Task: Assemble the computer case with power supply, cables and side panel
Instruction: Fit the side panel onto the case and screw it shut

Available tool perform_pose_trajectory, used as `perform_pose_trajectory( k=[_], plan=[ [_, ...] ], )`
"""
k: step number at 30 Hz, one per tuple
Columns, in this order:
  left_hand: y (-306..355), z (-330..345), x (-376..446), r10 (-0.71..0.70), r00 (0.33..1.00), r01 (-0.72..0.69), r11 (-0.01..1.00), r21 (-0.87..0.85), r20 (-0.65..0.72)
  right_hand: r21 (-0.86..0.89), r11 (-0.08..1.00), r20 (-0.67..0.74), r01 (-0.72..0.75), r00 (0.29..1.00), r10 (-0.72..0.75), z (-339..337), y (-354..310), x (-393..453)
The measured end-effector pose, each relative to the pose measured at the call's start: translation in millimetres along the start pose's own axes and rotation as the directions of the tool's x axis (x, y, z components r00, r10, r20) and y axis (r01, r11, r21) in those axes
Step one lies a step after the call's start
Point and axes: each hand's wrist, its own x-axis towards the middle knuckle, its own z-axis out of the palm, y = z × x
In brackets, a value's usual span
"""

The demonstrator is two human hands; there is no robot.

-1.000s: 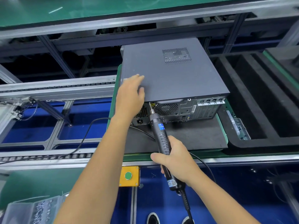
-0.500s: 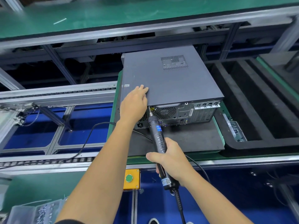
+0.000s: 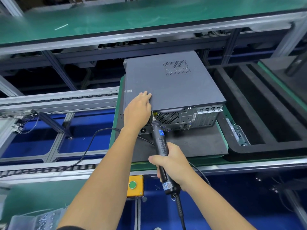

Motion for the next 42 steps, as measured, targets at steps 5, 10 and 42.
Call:
perform_pose_trajectory(
  k=[5, 10, 42],
  plan=[
    [-2, 2, 0, 0.001, 1.0, -0.001, 1.0, 0.016, -0.003, 0.012, 1.0, 0.01, 0.003, 1.0, -0.003, -3, -1, -1],
    [-5, 4, -1, 0.04, 0.999, -0.041, 0.999, -0.008, -0.02, 0.002, 1.0, 0.038, 0.01, 0.999, -0.01, -13, -1, -2],
    [-20, -10, -10, 0.19, 0.978, -0.176, 0.973, -0.148, 0.086, 0.014, 1.0, 0.106, 0.026, 0.994, -0.027, -48, 1, 0]
  ],
)
